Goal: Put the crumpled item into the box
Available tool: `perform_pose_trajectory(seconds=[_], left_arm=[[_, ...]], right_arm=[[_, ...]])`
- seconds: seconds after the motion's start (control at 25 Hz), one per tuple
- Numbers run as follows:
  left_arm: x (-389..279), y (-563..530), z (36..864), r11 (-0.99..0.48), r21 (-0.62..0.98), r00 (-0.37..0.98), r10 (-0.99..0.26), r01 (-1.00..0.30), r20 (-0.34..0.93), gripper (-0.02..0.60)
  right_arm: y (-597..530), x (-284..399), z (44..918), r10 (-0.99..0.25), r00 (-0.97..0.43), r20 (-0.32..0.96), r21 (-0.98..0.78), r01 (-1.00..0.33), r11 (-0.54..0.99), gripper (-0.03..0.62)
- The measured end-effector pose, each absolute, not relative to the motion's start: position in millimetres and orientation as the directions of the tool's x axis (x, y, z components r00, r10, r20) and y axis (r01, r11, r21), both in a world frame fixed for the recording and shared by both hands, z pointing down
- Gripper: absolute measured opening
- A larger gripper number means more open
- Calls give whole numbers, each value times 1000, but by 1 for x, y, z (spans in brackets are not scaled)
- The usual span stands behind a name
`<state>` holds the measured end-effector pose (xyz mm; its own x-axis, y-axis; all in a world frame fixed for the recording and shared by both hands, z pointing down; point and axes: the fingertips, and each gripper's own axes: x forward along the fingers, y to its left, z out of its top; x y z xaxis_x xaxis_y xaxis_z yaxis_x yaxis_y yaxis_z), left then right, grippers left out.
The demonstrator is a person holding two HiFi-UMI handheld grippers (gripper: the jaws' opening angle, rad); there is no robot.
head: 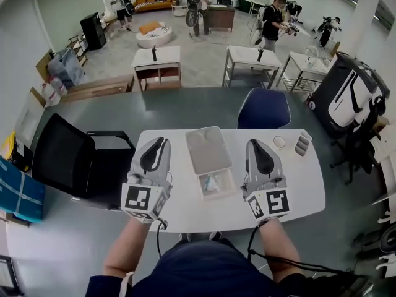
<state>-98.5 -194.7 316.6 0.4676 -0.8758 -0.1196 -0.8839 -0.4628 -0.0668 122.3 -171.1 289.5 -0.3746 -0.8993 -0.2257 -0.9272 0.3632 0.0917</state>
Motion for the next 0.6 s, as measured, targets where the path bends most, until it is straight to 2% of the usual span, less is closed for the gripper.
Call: perform_pose_trajectory(seconds=[0.6], left_arm=[[-105,-210,328,-460,-13,459,-884,-888,-87,43]], right_arm=[[-184,121,303,-904,-383,-191,76,-924,376,2]])
